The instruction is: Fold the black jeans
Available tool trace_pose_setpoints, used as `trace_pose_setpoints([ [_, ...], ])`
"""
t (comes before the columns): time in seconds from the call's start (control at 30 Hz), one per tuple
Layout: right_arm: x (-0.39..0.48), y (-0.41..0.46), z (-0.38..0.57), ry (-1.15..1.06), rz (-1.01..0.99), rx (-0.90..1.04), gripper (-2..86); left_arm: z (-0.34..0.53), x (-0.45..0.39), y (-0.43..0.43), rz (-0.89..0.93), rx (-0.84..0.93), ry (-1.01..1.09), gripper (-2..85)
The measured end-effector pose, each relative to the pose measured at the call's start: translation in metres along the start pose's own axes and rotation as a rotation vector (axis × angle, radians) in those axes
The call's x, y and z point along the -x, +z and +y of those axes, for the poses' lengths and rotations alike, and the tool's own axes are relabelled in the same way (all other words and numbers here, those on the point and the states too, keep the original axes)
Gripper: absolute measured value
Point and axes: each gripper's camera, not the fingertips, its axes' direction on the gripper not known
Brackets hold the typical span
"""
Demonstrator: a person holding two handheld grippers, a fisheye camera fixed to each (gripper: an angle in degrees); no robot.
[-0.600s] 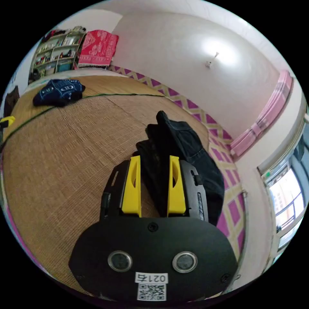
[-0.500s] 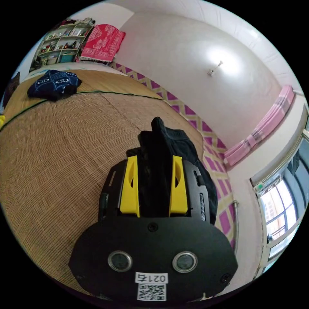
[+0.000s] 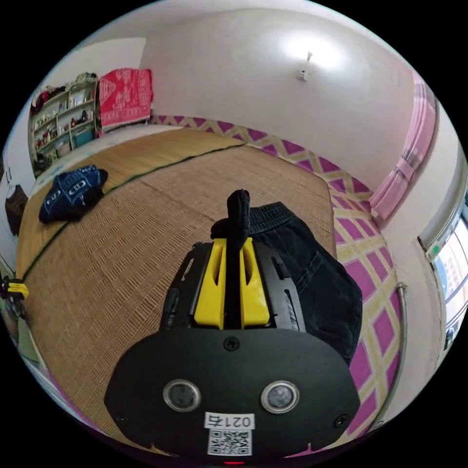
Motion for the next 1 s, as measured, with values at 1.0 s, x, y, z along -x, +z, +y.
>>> trace_pose_setpoints([
  [1.0, 0.309, -0.116, 0.116, -0.422, -0.448, 0.2, 10.3, 0.081, 0.059, 0.015, 0.163, 0.016, -0.19, 6.5],
])
